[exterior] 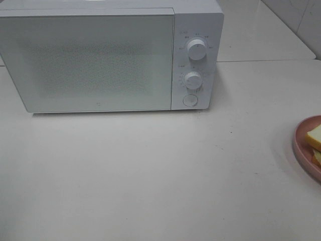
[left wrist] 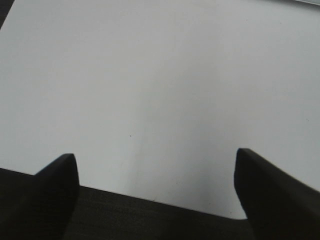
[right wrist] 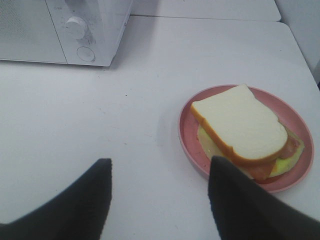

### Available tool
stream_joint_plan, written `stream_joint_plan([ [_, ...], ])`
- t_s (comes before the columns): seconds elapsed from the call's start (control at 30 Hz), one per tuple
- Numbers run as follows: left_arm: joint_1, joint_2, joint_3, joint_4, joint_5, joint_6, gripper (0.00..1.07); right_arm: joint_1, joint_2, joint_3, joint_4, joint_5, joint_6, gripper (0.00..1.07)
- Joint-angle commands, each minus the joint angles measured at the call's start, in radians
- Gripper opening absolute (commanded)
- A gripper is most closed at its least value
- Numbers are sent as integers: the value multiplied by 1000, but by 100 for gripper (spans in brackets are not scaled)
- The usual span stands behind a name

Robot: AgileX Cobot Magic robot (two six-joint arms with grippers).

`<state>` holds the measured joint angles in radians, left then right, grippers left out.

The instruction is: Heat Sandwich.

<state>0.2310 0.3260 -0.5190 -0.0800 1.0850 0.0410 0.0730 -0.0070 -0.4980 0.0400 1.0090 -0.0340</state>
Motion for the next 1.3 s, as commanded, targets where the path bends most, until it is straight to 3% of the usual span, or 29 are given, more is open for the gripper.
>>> stream_joint_plan([
  [0.03, 3, -32, 3, 3, -16, 0, 80, 0, -24, -1, -4, -12, -5, 58],
  [0.83, 3, -251, 3, -5, -16, 18, 80, 0, -24, -1, -4, -12, -5, 58],
  [1.03, -37, -359, 3, -5, -16, 18, 80, 0, -24, -1, -4, -12, -5, 58],
  [1.3, -62, -356, 3, -5, -15, 19, 80, 0, -23, -1, -4, -12, -4, 58],
])
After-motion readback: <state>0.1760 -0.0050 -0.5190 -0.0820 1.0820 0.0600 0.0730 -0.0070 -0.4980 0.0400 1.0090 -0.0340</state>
